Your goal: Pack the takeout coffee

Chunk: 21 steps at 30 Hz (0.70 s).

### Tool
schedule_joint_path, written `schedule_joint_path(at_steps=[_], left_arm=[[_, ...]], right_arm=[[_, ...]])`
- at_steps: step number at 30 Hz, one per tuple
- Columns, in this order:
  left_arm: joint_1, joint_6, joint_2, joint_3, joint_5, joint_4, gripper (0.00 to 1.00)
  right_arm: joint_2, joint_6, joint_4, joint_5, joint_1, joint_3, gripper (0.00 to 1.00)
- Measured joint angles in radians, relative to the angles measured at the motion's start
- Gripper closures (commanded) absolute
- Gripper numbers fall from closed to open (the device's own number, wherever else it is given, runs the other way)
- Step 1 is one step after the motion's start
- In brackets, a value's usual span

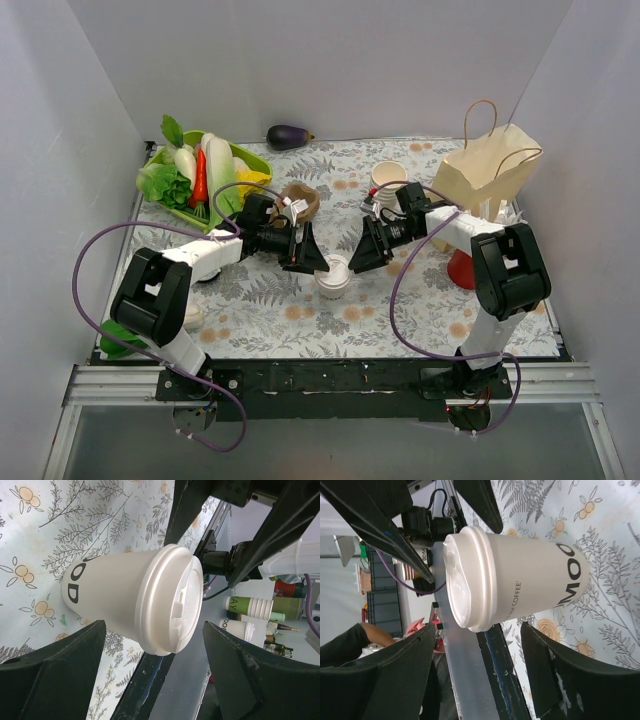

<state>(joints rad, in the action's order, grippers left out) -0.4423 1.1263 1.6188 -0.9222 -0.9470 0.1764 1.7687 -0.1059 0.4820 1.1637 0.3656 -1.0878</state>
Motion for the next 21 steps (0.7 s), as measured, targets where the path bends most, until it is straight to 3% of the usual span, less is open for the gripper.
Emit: schedule_joint_path(at_steps=[11, 21], left_arm=[[0.0, -0.001, 0.032, 0.0, -0.019, -0.001, 0.26], [0.001, 0.0, 0.062, 0.0, -0.026, -0.004, 0.27]], right_arm=[[0.103, -0.05, -0.056, -0.015, -0.011, -0.111, 0.25], [0.135, -0.053, -0.079, -0.024, 0.016, -0.115, 0.3]])
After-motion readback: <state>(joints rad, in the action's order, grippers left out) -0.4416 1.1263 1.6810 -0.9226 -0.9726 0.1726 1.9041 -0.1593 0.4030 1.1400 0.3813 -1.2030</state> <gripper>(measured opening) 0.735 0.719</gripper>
